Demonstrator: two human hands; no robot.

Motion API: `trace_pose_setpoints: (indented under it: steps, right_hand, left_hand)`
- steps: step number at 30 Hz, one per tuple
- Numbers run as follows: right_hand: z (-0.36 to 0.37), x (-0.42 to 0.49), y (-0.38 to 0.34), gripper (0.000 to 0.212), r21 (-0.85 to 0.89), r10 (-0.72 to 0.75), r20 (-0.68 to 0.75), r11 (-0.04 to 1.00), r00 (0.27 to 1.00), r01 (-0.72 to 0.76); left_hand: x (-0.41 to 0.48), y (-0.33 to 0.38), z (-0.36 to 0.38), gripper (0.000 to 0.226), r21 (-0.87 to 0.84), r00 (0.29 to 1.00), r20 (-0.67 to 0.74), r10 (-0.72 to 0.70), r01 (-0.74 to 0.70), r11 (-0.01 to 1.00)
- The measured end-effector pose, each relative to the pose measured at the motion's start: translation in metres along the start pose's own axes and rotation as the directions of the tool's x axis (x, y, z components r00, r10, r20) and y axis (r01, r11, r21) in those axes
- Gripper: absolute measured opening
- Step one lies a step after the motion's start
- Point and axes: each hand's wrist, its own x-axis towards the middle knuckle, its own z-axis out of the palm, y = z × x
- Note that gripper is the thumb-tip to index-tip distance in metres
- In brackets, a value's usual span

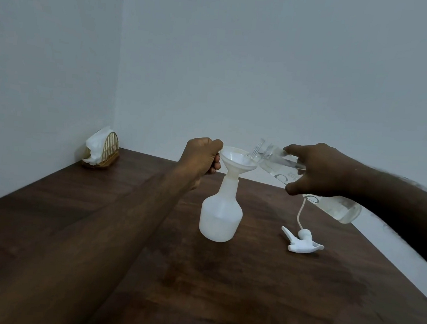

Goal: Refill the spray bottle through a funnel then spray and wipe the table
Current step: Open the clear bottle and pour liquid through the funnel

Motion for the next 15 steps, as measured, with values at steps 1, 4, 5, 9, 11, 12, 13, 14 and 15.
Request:
trace_pose_setpoints:
  steps: [1, 4, 5, 9, 11, 12, 13, 14, 15]
  right_hand:
    - [0.0000, 0.0006, -0.0003, 0.077, -0.003, 0.001, 0.000, 1.000, 1.000, -0.001]
    - [0.0004, 0.0033, 0.0002, 0.079, -0.016, 0.007, 0.004, 1.000, 1.000, -0.007]
    - [0.0000, 0.0041, 0.0008, 0.079, -0.021, 0.009, 0.003, 1.000, 1.000, -0.009]
    - [-0.0017, 0.0069, 0.0027, 0.081, -0.038, 0.019, 0.003, 0.999, 1.000, -0.019]
    - [-0.0009, 0.0082, 0.0030, 0.081, -0.047, 0.018, 0.004, 0.999, 1.000, -0.018]
    - [-0.0005, 0.0084, 0.0031, 0.081, -0.050, 0.018, 0.006, 0.999, 1.000, -0.017]
    - [-0.0002, 0.0084, 0.0031, 0.081, -0.051, 0.018, 0.008, 0.999, 1.000, -0.018]
    - [-0.0003, 0.0080, 0.0031, 0.081, -0.050, 0.019, 0.010, 0.999, 1.000, -0.018]
    - [-0.0003, 0.0076, 0.0034, 0.081, -0.047, 0.020, 0.012, 0.999, 1.000, -0.019]
  left_hand:
    - [0.0003, -0.0004, -0.0002, 0.013, 0.002, 1.000, 0.000, 0.001, -0.001, 1.000]
    - [0.0009, -0.0007, 0.0001, 0.014, 0.004, 1.000, 0.001, -0.002, 0.002, 1.000]
    - [0.0011, -0.0007, 0.0004, 0.015, 0.004, 1.000, 0.000, -0.003, 0.003, 1.000]
    - [0.0016, -0.0001, 0.0004, 0.015, 0.002, 1.000, 0.001, 0.000, 0.000, 1.000]
    - [0.0014, 0.0005, 0.0008, 0.013, 0.007, 1.000, 0.001, 0.003, -0.003, 1.000]
    - [0.0012, 0.0008, 0.0010, 0.014, 0.009, 1.000, 0.001, 0.004, -0.004, 1.000]
    - [0.0011, 0.0010, 0.0011, 0.015, 0.014, 1.000, 0.000, 0.006, -0.006, 1.000]
    - [0.0011, 0.0014, 0.0013, 0.015, 0.019, 1.000, 0.000, 0.007, -0.007, 1.000]
    - [0.0009, 0.0019, 0.0015, 0.016, 0.022, 1.000, 0.002, 0.008, -0.008, 1.000]
